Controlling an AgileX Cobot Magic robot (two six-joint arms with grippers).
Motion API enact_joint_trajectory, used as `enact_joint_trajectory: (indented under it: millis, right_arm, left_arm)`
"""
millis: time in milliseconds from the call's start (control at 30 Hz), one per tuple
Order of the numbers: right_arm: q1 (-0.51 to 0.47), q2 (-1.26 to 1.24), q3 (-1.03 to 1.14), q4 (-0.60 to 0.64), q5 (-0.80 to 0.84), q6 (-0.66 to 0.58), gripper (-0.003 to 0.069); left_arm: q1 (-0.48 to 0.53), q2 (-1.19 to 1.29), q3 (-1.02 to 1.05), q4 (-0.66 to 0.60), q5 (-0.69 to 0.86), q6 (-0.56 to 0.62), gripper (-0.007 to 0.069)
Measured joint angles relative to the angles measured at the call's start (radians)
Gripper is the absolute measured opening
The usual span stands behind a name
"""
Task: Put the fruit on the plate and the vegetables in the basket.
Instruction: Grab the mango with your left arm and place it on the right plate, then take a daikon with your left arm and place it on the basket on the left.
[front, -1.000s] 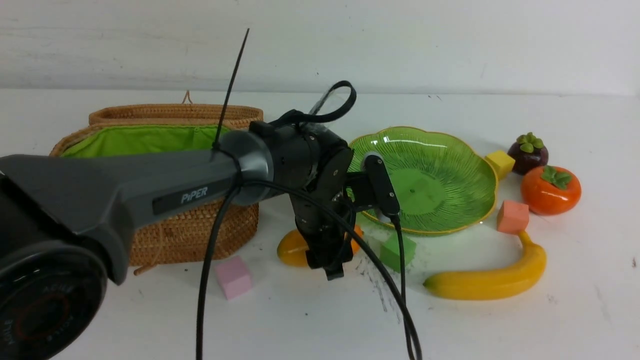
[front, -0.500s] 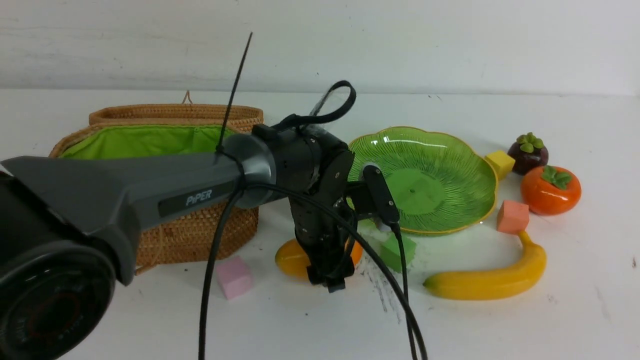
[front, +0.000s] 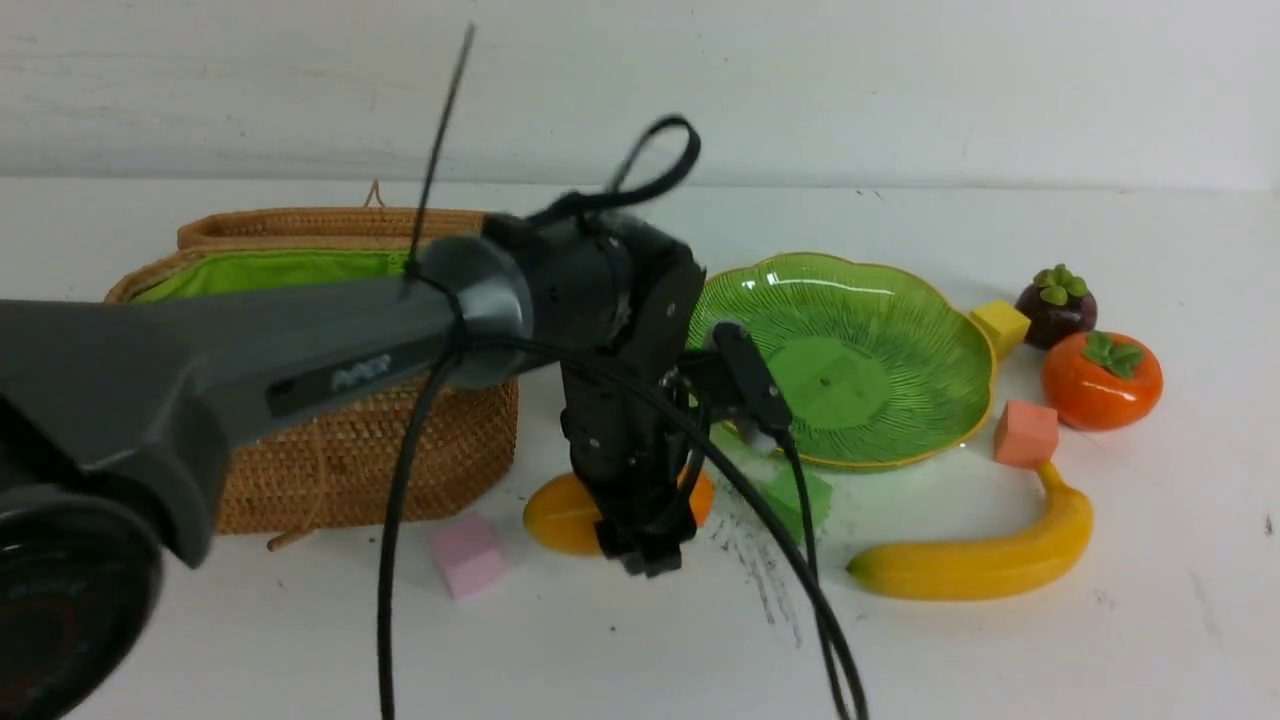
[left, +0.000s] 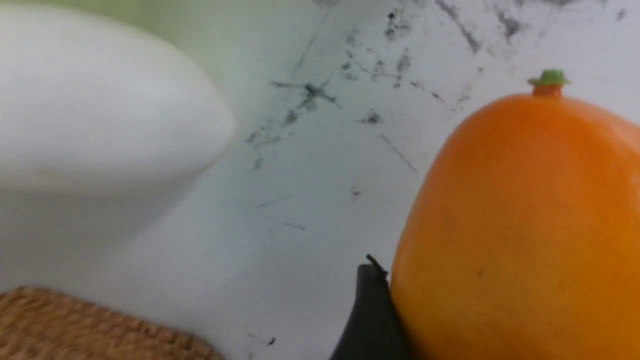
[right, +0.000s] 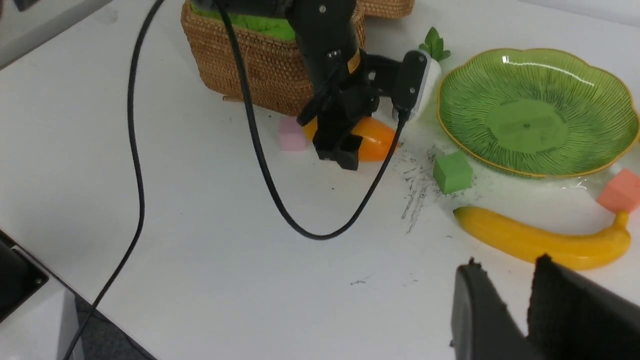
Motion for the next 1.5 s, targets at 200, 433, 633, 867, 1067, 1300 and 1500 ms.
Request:
enact_joint_trajectory:
  millis: [200,433,633,867,1067,1300,1500]
  right_arm:
    - [0.000,-0.001,0.000,-0.103,-0.065,0.034,0.0171]
    - [0.000,-0.001,0.000,-0.258,-0.099,0.233,0.0171]
    - [0.000,-0.003,0.000,-0.291,-0.086,0.283,0.0174]
    - [0.000,-0.003,0.000,-0.291,-0.084,0.287,0.0181]
    - [0.000,-0.003,0.000,-0.291,-0.084,0.287,0.0181]
    - [0.000,-0.005,0.000,-0.291,-0.081,0.287,0.0181]
    - [0.000,-0.005,0.000,-0.291,-0.061,0.287,0.0181]
  left_arm:
    - [-0.015,-0.083,-0.115,-0.197,-0.190,-0.067,0.0534]
    - [-0.017,0.030,-0.124,-0.463,-0.587,-0.004,0.0534]
    - [-0.017,0.130,-0.123,-0.503,-0.758,0.041,0.0534]
    - [-0.017,0.160,-0.121,-0.518,-0.815,0.050,0.0628]
    - [-0.017,0.144,-0.121,-0.523,-0.778,0.050,0.0650]
    - [-0.017,0.010,-0.121,-0.541,-0.537,-0.125,0.0447]
    - [-0.017,-0.107,-0.123,-0.456,-0.265,-0.332,0.0095]
